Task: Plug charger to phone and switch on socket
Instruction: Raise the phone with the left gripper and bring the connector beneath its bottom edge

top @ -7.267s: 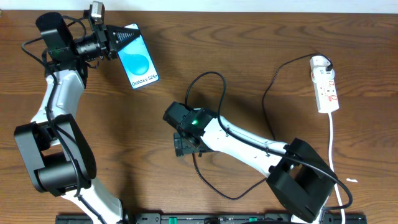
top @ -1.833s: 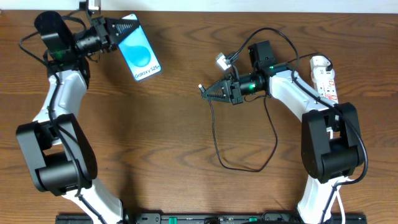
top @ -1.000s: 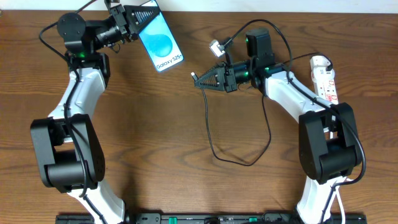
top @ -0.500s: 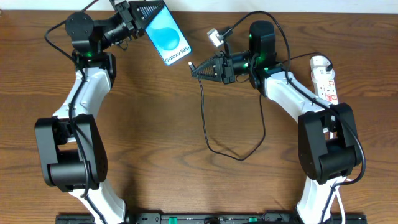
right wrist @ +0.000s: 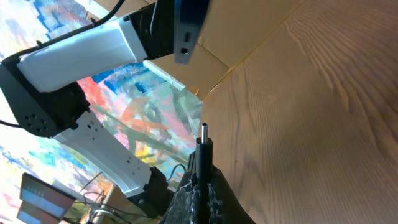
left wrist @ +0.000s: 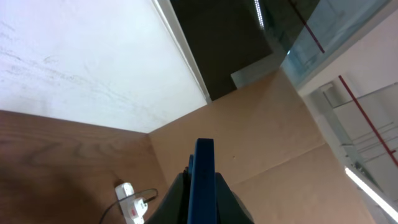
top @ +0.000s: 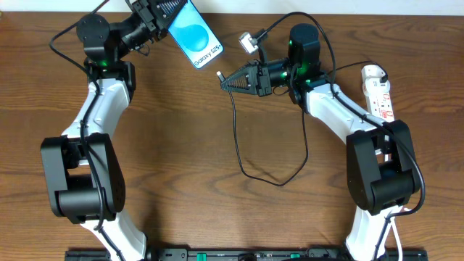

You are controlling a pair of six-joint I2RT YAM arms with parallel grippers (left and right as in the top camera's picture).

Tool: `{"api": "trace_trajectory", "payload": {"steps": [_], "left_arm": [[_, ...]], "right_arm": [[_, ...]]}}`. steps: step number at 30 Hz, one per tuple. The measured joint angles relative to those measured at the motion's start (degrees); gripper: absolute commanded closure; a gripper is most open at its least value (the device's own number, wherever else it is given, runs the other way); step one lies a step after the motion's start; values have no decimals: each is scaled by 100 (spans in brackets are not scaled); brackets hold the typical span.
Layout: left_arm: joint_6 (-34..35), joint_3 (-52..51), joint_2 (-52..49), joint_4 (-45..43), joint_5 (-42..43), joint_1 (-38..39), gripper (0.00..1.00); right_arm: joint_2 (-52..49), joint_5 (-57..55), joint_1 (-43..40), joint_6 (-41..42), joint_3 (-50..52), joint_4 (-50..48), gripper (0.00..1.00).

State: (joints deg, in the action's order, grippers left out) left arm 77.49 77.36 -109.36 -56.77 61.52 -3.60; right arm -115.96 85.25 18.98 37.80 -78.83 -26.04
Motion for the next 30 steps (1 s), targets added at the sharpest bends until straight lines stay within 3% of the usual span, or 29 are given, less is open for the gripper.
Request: {"api": "trace_trajectory", "payload": {"steps": [12, 30], "left_arm": [[-258, 0, 0, -2, 35, 4, 92], [-275, 0, 0, 107, 162, 151, 92]], "right_arm": [[0, 0, 7, 208, 0, -601, 99], [0, -153, 70, 214, 0, -638, 99]]}}
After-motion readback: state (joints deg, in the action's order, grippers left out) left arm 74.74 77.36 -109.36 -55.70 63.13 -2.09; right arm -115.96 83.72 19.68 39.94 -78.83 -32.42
